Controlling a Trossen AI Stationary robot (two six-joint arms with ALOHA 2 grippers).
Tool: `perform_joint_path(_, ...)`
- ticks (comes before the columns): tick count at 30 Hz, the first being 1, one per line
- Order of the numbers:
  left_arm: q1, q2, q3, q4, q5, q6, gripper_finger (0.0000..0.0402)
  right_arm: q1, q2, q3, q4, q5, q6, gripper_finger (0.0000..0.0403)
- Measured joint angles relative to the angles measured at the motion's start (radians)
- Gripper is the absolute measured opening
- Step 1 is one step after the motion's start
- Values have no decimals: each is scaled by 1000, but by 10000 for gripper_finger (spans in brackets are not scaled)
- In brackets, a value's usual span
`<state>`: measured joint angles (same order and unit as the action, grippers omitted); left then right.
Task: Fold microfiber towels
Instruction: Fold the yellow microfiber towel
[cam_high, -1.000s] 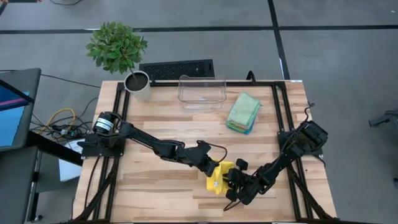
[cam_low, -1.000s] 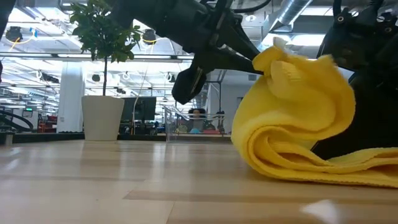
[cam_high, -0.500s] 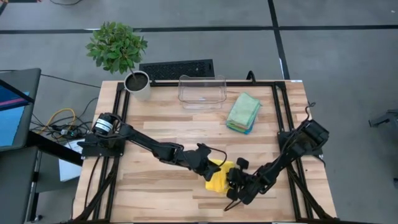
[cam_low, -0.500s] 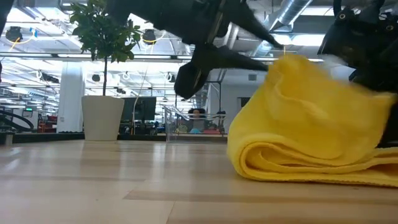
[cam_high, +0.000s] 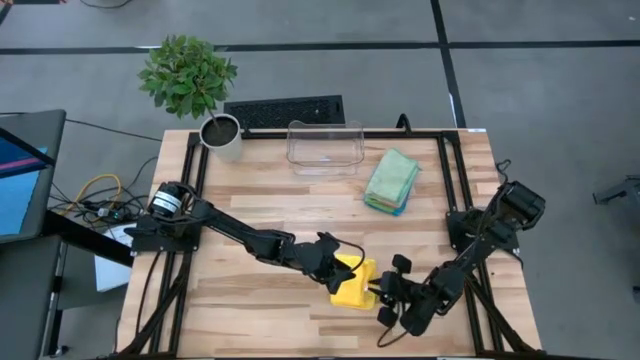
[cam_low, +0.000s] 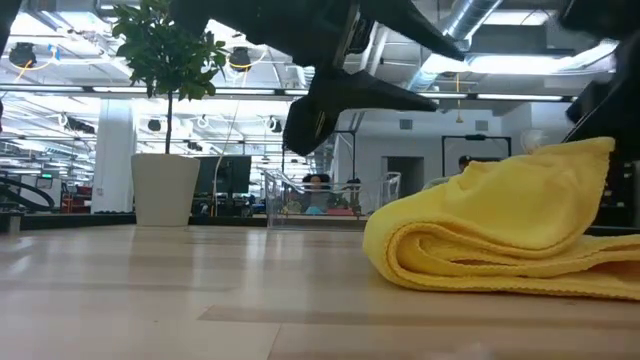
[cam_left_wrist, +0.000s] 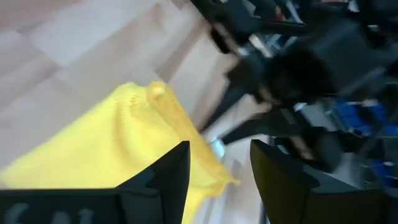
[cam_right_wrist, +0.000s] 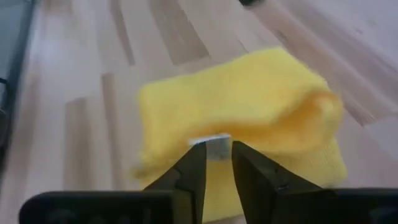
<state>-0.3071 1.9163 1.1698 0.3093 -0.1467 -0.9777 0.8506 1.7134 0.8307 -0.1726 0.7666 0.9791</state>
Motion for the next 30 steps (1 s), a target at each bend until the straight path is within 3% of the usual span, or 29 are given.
perform_joint_path(6,1,0,-1,-70,-68,53,160,42,-36,0,8,80,6,101)
perform_joint_path(11,1,0,-1,-91,-78,86,160,27,-42,0,7,240,-34,101)
perform_joint_path(17,-8,0,-1,-100,-97,96,160,-144,-38,0,68,90,-159,101)
perform_joint_path(20,-14,0,-1,-127,-126,98,160,-209,-25,-1,5,-6,-126,101)
perform_joint_path(24,-15,0,-1,-135,-158,104,160,-201,-5,2,-74,-86,-38,101)
perform_joint_path(30,-15,0,-1,-139,-194,136,160,-113,-9,-1,-284,-80,191,101)
